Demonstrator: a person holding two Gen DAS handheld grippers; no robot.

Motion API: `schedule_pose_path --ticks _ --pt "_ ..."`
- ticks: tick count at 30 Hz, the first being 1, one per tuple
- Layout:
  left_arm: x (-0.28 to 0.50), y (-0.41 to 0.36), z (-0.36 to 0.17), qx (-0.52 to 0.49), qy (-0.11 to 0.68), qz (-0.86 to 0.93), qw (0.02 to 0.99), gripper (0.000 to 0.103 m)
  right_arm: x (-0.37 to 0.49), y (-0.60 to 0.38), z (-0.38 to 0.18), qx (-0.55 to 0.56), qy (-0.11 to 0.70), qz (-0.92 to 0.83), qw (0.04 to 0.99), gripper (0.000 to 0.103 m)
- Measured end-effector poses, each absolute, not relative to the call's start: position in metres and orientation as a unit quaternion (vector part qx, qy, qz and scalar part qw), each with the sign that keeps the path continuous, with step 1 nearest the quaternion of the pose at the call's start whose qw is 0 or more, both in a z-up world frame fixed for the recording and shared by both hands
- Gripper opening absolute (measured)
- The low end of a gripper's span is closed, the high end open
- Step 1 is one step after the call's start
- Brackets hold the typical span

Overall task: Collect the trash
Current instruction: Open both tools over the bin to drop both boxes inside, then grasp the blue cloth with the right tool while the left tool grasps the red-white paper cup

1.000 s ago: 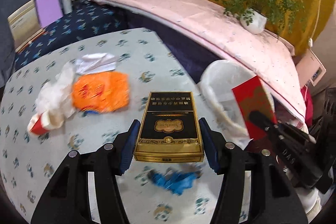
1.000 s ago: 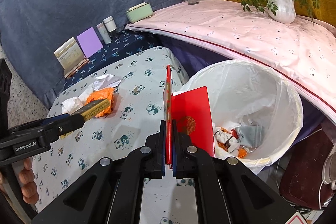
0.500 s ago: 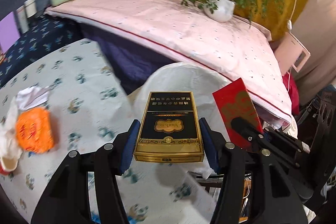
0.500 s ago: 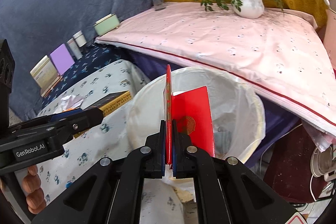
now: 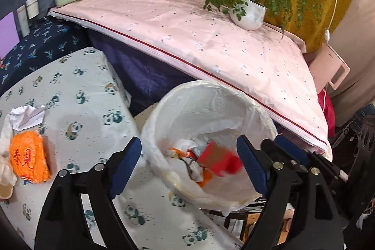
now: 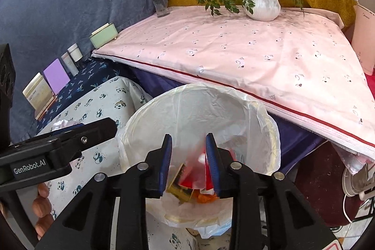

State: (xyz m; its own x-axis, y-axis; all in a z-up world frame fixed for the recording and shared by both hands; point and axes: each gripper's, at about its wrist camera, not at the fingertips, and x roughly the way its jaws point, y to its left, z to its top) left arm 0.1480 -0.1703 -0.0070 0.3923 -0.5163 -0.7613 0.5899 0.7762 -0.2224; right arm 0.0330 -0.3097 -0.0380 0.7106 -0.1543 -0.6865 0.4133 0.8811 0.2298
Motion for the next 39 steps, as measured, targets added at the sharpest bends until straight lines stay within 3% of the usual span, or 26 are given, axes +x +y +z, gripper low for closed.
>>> schedule_pose_path --ticks 16,33,36,39 --pt "0.137 -0.053 -0.008 0.033 0.436 -0.228 0.87 0.083 0.022 -0.224 -0.023 0.144 0.362 -0.07 0.918 0.038" --pt "0.099 0.052 -0.028 0.028 0.453 -0.144 0.879 0.083 0.017 -0.099 -0.073 0.102 0.446 0.055 0.887 0.038" --pt "0.096 0.069 -0.034 0.023 0.459 -0.13 0.879 0.083 0.019 -0.087 -0.083 0.097 0.455 0.061 0.883 0.046" --pt "0.095 0.084 -0.039 0.015 0.465 -0.116 0.877 0.083 0.022 -0.079 -0.089 0.091 0.463 0.064 0.879 0.046"
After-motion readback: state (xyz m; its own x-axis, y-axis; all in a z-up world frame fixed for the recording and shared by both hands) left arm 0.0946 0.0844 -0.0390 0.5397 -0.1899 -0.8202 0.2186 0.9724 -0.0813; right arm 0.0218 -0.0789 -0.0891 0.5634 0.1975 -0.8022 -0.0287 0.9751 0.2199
